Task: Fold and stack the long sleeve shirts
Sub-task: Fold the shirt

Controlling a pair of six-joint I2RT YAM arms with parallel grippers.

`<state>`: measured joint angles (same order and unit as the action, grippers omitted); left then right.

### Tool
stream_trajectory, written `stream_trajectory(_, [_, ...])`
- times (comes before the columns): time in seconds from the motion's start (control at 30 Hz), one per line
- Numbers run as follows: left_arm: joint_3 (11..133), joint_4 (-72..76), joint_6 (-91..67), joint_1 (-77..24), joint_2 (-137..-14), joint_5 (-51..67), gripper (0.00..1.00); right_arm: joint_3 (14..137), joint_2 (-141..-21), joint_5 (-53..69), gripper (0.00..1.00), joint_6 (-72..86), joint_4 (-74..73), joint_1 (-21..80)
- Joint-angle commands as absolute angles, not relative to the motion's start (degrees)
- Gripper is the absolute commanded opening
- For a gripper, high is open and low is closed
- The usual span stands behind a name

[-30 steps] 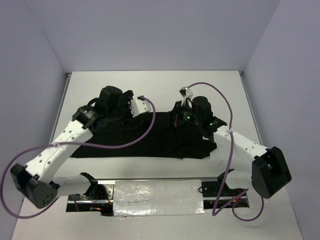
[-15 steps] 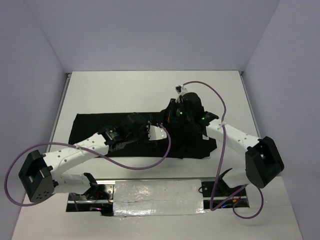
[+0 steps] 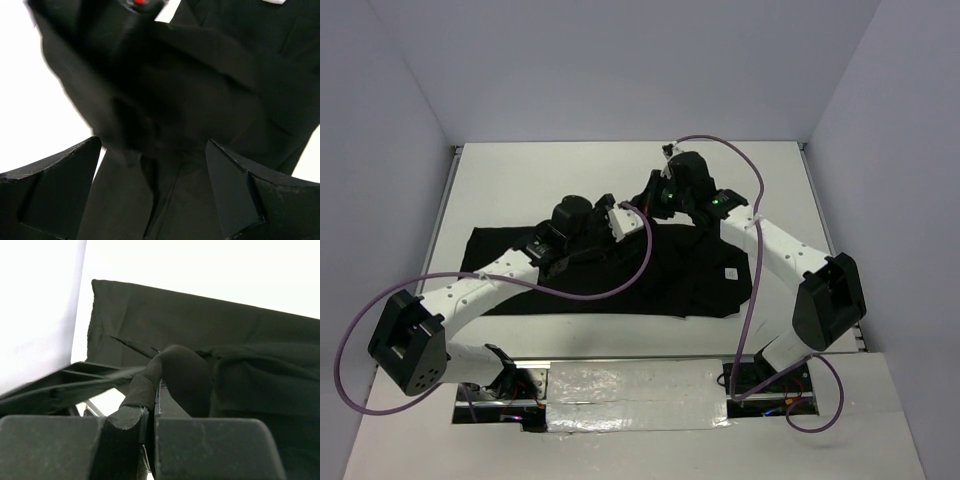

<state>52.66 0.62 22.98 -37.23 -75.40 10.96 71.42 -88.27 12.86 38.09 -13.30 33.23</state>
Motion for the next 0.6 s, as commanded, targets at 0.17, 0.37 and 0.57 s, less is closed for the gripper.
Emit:
stream_trajectory(0.17, [55.5,8.9,14.9,-35.3,-78.6,10.8,0.99,78.1,-90.0,13.8,0.0,35.9,-16.7,33.1])
stream_trajectory(0.37, [53.4,15.5,16.3,-35.2,-77.9,8.4,0.92,76.6,-89.2,16.2,0.0,36.2,-14.6,33.0])
stream_trajectory(0.57, [50.9,19.7,20.0,-35.2,-77.3,7.2,0.67,74.1,-87.5,15.1,0.0,35.6,-14.8,33.0])
